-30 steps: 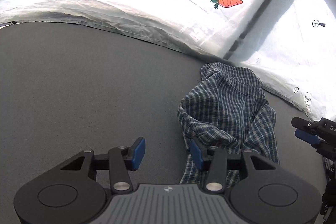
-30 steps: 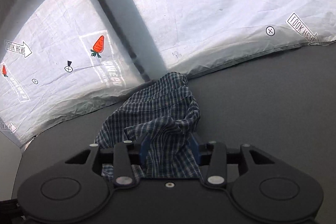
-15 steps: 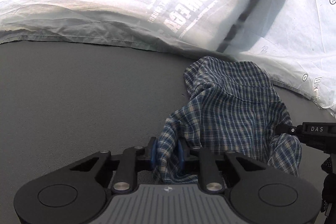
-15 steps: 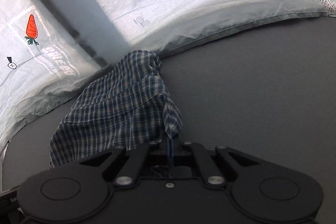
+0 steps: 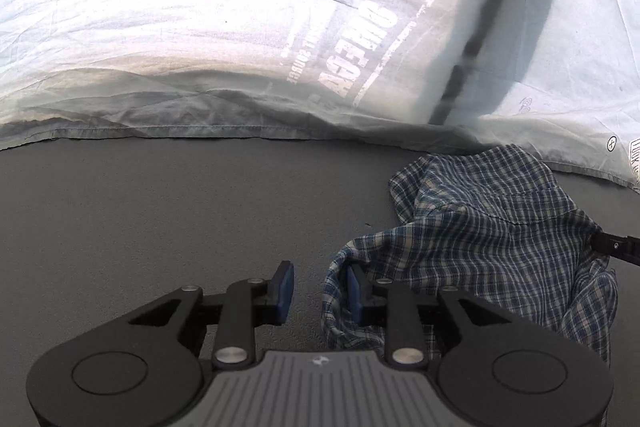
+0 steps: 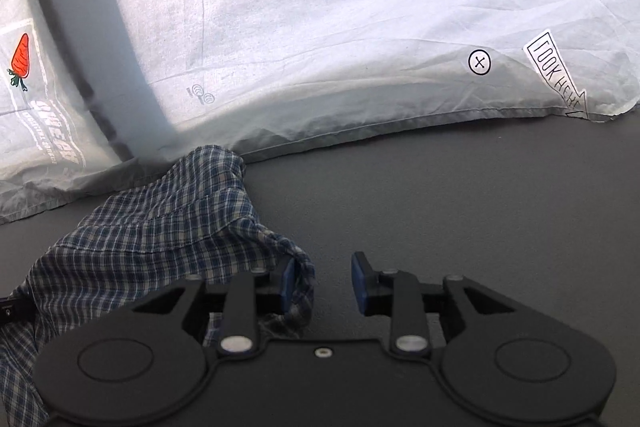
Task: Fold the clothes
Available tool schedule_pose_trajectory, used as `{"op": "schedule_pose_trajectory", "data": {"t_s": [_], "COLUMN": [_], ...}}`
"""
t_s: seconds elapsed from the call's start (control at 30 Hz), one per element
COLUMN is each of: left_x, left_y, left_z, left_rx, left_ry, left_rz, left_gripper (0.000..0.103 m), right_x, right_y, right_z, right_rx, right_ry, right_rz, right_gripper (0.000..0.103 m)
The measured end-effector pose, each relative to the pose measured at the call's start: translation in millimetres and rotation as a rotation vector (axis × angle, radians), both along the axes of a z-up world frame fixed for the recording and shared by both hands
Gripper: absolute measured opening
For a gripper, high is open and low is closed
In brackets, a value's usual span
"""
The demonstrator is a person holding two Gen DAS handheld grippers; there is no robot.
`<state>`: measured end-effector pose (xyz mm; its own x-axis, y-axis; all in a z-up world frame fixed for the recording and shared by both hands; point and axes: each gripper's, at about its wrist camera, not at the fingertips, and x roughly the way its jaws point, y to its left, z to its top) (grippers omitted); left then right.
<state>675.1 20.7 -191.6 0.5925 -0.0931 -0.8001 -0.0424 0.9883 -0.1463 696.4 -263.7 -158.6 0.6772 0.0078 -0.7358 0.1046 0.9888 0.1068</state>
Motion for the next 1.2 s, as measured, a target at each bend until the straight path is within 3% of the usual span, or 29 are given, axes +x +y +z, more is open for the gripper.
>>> {"op": "schedule_pose_trajectory", "data": {"t_s": [0.13, 0.23, 0.3, 0.33, 0.37, 0.4, 0.43, 0.47, 0.5, 0.6, 0.77, 1.0, 1.07, 1.1, 1.13, 1.17, 1.2], "left_x": [-38.7, -45.1, -45.1, -45.2, -45.2, -45.2, -45.2, -45.2, -45.3, -45.3, -29.9, -27.9, -35.8, -40.1, -46.5, -55.8, -65.0], "left_y": [26.8, 16.4, 6.3, 1.2, -3.9, -8.9, -14.0, -19.1, -24.2, -39.4, -61.1, -62.4, -61.9, -61.0, -58.4, -54.4, -50.4], "left_z": [28.8, 20.6, 11.8, 7.4, 3.1, -1.3, -5.7, -10.1, -14.5, -27.6, -45.7, -41.6, -30.2, -24.4, -16.7, -6.6, 1.9], "left_rx": [-0.159, -0.212, -0.232, -0.242, -0.251, -0.261, -0.271, -0.280, -0.290, -0.319, -0.295, -0.295, -0.262, -0.250, -0.245, -0.242, -0.241], "left_ry": [-0.081, -0.063, -0.042, -0.032, -0.021, -0.011, 0.000, 0.010, 0.021, 0.052, 0.075, 0.078, 0.063, 0.053, 0.037, 0.016, 0.001], "left_rz": [0.068, 0.009, -0.036, -0.059, -0.082, -0.105, -0.128, -0.151, -0.174, -0.243, -0.280, -0.233, -0.222, -0.216, -0.205, -0.189, -0.178], "left_gripper": [0.049, 0.047, 0.046, 0.044, 0.032, 0.025, 0.011, 0.008, 0.008, 0.002, 0.001, 0.003, 0.014, 0.018, 0.027, 0.031, 0.032], "right_x": [-34.8, -65.0, -76.8, -81.8, -84.9, -85.7, -85.8, -84.9, -83.0, -74.5, -55.6, -41.5, -42.1, -46.0, -52.0, -59.0, -69.4], "right_y": [-17.3, -18.8, -10.6, -5.2, 0.5, 6.8, 13.5, 18.8, 22.2, 26.5, 32.6, 41.1, 38.6, 36.9, 35.1, 33.4, 30.6], "right_z": [23.1, 27.5, 20.6, 15.9, 11.1, 7.2, 4.1, 1.3, -0.4, -7.7, -20.7, -21.9, -15.0, -9.6, -3.2, 3.0, 10.3], "right_rx": [0.119, 0.274, 0.340, 0.360, 0.367, 0.364, 0.363, 0.364, 0.363, 0.338, 0.253, 0.200, 0.194, 0.189, 0.180, 0.171, 0.166], "right_ry": [-0.069, -0.071, -0.016, 0.009, 0.029, 0.052, 0.075, 0.093, 0.102, 0.118, 0.130, 0.123, 0.123, 0.110, 0.091, 0.072, 0.052], "right_rz": [-0.009, 0.068, 0.129, 0.153, 0.174, 0.195, 0.219, 0.245, 0.260, 0.227, 0.194, 0.190, 0.190, 0.188, 0.187, 0.186, 0.187], "right_gripper": [0.044, 0.042, 0.042, 0.042, 0.041, 0.038, 0.028, 0.019, 0.003, 0.001, 0.001, 0.000, 0.004, 0.012, 0.027, 0.033, 0.033]}}
